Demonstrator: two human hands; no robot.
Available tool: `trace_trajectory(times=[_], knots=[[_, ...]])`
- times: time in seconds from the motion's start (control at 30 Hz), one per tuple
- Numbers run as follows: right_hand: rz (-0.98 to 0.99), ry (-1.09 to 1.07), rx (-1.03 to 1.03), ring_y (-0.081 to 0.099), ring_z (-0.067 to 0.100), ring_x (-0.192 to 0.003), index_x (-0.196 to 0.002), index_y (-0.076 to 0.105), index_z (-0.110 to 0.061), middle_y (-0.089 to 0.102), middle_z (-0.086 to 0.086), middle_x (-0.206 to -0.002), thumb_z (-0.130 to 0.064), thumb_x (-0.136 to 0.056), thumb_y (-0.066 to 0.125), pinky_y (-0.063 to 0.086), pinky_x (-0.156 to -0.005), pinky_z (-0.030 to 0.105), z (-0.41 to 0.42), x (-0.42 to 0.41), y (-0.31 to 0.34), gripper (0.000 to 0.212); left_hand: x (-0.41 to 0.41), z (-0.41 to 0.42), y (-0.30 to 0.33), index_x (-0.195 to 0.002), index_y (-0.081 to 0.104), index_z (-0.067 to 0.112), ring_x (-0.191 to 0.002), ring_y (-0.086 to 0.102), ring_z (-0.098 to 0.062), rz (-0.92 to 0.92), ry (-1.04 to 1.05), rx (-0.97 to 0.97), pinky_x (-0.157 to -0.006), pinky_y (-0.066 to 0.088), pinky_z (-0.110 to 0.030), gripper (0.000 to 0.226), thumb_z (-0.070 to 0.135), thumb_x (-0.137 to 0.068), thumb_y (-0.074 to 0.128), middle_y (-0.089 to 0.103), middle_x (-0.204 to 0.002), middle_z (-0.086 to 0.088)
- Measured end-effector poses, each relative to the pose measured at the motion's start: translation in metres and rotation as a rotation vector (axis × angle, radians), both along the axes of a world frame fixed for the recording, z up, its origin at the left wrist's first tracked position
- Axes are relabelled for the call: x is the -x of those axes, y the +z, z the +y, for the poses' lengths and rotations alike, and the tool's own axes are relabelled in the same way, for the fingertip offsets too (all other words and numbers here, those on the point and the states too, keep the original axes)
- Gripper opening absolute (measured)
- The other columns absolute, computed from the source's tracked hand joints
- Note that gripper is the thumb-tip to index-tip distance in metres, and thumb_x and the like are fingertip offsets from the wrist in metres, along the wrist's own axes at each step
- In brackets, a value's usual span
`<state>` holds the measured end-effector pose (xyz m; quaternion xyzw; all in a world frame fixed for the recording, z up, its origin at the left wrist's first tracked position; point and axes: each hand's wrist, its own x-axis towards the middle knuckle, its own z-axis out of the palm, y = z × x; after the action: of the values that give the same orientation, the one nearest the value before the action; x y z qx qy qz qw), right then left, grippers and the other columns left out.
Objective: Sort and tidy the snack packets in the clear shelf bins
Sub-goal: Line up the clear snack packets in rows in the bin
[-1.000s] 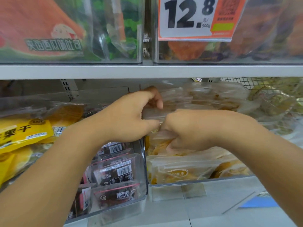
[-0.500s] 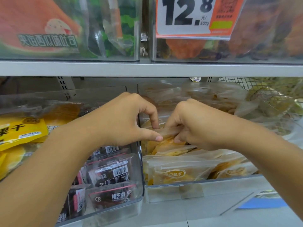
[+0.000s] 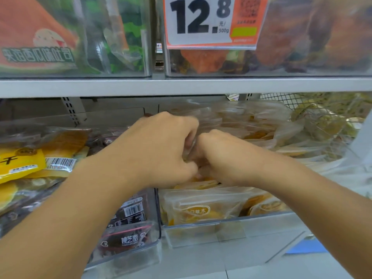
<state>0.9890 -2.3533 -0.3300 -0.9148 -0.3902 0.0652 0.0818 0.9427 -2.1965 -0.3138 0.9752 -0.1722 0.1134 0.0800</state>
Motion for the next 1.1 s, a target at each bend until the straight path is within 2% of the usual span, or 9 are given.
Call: trace_trajectory(times=[0.1, 0.2, 0.3, 0.43, 0.6, 0.77, 0.93, 1.03, 1.1], knots=[[0.253, 0.001, -0.145, 0.069, 0.008, -0.072, -0.090, 0.078, -0.018, 0.074, -0.004, -0.076, -0.009, -0.080, 0.078, 0.056, -0.071, 0.029, -0.020, 0.000, 0.023, 0.014, -0.004, -0.011, -0.003, -0.140, 0.030, 0.029, -0.109, 0.058, -0.018, 0.181, 0.067, 0.013, -0.088, 0.050, -0.040, 0.072, 0.067, -0.083, 0.056, 0.058, -0.128, 0.003], [0.204, -0.170, -0.294, 0.072, 0.011, -0.086, -0.098, 0.078, -0.023, 0.077, -0.006, -0.087, -0.017, -0.081, 0.080, 0.058, -0.085, 0.031, -0.046, -0.016, 0.039, 0.018, -0.008, -0.011, -0.011, -0.160, -0.002, 0.026, -0.152, 0.018, -0.022, 0.372, 0.145, -0.165, -0.120, 0.021, -0.040, 0.094, 0.079, -0.086, 0.023, 0.012, -0.168, -0.003], [-0.102, -0.371, -0.119, 0.062, 0.017, -0.108, -0.124, 0.064, -0.026, 0.069, -0.002, -0.116, -0.032, -0.090, 0.070, 0.045, -0.085, 0.021, -0.046, -0.034, 0.029, 0.035, -0.009, -0.011, -0.011, -0.160, -0.002, 0.027, -0.154, 0.007, -0.021, 0.436, 0.155, -0.229, -0.123, 0.009, -0.041, 0.093, 0.078, -0.083, 0.009, -0.001, -0.169, 0.001], [-0.089, -0.382, 0.030, 0.047, 0.024, -0.132, -0.150, 0.040, -0.026, 0.047, 0.003, -0.149, -0.046, -0.094, 0.062, 0.036, -0.102, 0.025, -0.022, -0.054, 0.020, 0.063, -0.010, -0.010, -0.012, -0.160, 0.000, 0.031, -0.154, 0.010, -0.021, 0.466, 0.139, -0.241, -0.122, 0.011, -0.040, 0.090, 0.077, -0.083, 0.007, 0.002, -0.169, 0.002], [0.010, -0.354, 0.002, 0.060, 0.018, -0.103, -0.119, 0.068, -0.029, 0.063, -0.008, -0.113, -0.046, -0.097, 0.057, 0.040, -0.084, 0.023, -0.015, -0.062, 0.038, 0.029, -0.012, -0.009, -0.013, -0.157, 0.013, 0.029, -0.146, 0.028, -0.026, 0.464, 0.149, -0.223, -0.117, 0.022, -0.041, 0.086, 0.078, -0.086, 0.010, 0.025, -0.162, -0.002], [-0.083, -0.326, 0.009, 0.062, 0.015, -0.094, -0.100, 0.069, -0.035, 0.066, -0.009, -0.099, -0.027, -0.090, 0.071, 0.049, -0.078, 0.026, -0.018, -0.068, 0.027, 0.013, -0.010, -0.011, -0.013, -0.156, 0.014, 0.029, -0.142, 0.030, -0.028, 0.476, 0.168, -0.232, -0.114, 0.025, -0.041, 0.086, 0.078, -0.086, 0.009, 0.030, -0.158, -0.005], [-0.152, -0.399, -0.071, 0.057, 0.022, -0.109, -0.134, 0.055, -0.030, 0.055, -0.007, -0.116, -0.030, -0.085, 0.078, 0.038, -0.086, 0.021, -0.013, -0.066, 0.023, 0.055, -0.011, -0.010, -0.015, -0.157, 0.012, 0.031, -0.145, 0.027, -0.026, 0.473, 0.163, -0.217, -0.117, 0.022, -0.041, 0.089, 0.080, -0.083, 0.008, 0.024, -0.162, -0.002], [-0.216, -0.439, -0.051, 0.061, 0.028, -0.111, -0.118, 0.072, -0.025, 0.066, 0.003, -0.124, -0.032, -0.089, 0.074, 0.046, -0.097, 0.028, -0.012, -0.068, 0.019, 0.030, -0.010, -0.009, -0.017, -0.158, 0.008, 0.031, -0.148, 0.022, -0.024, 0.453, 0.160, -0.220, -0.119, 0.018, -0.040, 0.090, 0.081, -0.083, 0.007, 0.020, -0.164, 0.001], [-0.328, -0.474, 0.021, 0.061, 0.032, -0.099, -0.105, 0.075, -0.026, 0.069, 0.008, -0.115, -0.032, -0.091, 0.068, 0.048, -0.086, 0.031, -0.010, -0.066, 0.013, 0.017, -0.009, -0.009, -0.018, -0.158, 0.007, 0.031, -0.149, 0.020, -0.023, 0.438, 0.158, -0.224, -0.120, 0.015, -0.040, 0.090, 0.080, -0.083, 0.006, 0.020, -0.164, 0.001]])
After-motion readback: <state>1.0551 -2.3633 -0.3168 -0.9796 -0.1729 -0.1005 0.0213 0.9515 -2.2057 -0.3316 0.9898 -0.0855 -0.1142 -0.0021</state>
